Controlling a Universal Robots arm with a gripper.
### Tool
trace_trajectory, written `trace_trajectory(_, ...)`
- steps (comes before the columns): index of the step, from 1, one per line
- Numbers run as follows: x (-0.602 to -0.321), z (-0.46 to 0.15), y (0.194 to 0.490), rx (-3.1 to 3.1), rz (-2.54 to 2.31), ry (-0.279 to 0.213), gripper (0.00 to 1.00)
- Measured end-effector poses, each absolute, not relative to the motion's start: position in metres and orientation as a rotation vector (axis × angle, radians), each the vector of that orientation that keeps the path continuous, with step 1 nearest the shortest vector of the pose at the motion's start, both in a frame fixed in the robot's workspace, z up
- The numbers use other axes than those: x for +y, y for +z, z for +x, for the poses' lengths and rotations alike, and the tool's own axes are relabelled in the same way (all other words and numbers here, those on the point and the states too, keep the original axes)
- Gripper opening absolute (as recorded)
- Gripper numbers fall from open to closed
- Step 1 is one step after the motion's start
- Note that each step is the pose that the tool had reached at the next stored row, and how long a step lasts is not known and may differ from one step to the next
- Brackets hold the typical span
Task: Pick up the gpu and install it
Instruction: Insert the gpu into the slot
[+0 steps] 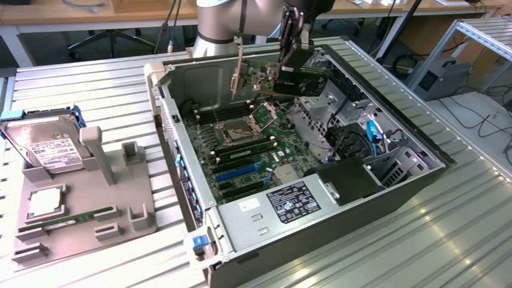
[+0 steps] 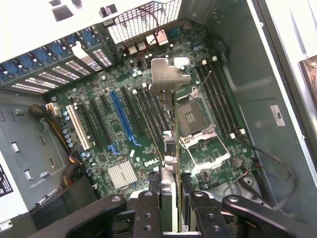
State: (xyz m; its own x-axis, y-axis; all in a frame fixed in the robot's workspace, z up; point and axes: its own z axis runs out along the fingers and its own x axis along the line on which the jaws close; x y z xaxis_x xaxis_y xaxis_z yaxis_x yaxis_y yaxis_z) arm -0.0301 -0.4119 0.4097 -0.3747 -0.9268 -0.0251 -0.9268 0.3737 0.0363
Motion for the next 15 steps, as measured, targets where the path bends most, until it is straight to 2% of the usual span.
trace_trajectory(15, -0.4119, -0.0302, 0.4094, 2.566, -1.813, 0.069, 0.27)
